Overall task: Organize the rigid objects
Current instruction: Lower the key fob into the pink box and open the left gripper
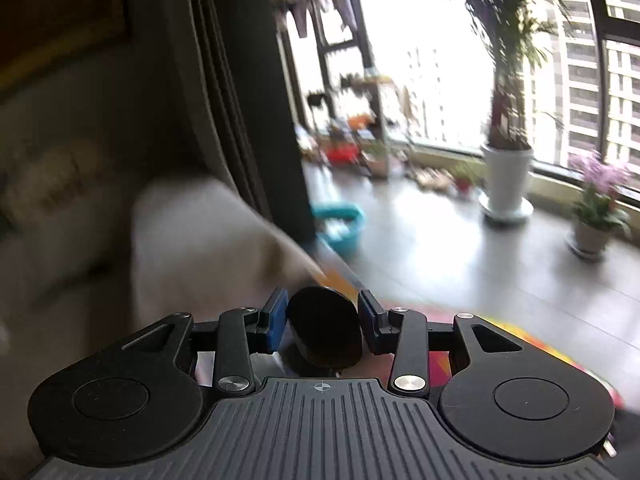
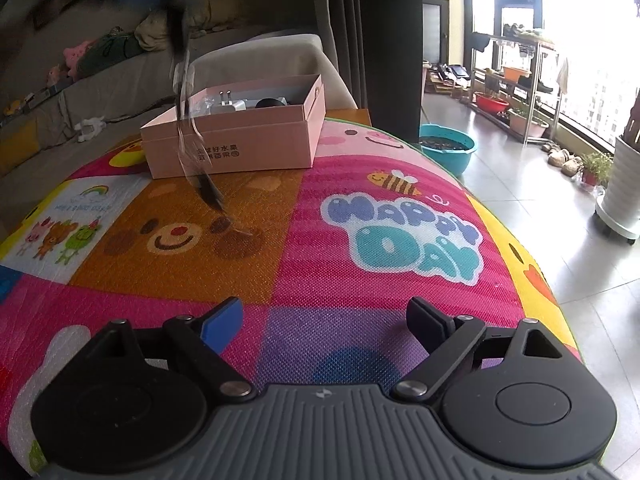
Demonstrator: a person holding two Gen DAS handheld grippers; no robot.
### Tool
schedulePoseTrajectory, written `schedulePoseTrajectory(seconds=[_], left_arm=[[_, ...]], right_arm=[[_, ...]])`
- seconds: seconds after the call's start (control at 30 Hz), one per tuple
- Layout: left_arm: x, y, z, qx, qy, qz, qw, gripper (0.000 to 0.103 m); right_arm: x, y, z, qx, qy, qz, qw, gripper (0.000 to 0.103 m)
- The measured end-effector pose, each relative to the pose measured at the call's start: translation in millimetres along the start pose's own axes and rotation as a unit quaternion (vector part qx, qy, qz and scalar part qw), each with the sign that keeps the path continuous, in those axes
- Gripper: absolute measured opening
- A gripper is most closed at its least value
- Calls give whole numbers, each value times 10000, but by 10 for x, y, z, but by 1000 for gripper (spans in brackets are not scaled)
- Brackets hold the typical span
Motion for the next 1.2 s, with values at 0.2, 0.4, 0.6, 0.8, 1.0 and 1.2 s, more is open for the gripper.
schedulePoseTrajectory(seconds=[0.2,0.4,0.6,0.8,1.0,1.2], left_arm=[[-309,389,494,270,-34,524,9983,43],[-608,853,181,-169,-1110,387,9929,43],[-699,594,-617,-509,-1750,290,9828,43],[-468,118,-1613,-812,-2179,298,9721,43],[-195,-82,-2077,-991,-1955,466,9746,43],[-95,-10,-2250,-1094,-2029,662,9708,45]], right_arm=[[-2,3,5,-9,-2,24,10000,91],[-16,20,13,-63,-38,29,10000,93],[-97,90,51,-257,-153,-146,9994,101],[-298,289,204,-443,-286,-243,9983,103],[-584,552,349,-438,-352,-256,9981,103],[-599,660,412,-434,-190,-280,9985,103]])
Point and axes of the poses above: each gripper's, at about its wrist camera, not at the fingertips, and y roughly the way its jaws point, x to its right, z to its top, the point moved 3 cm from there along y, roughly the way its jaws point, and after that the axes turned 2 degrees about y, right-handed, at the moved point
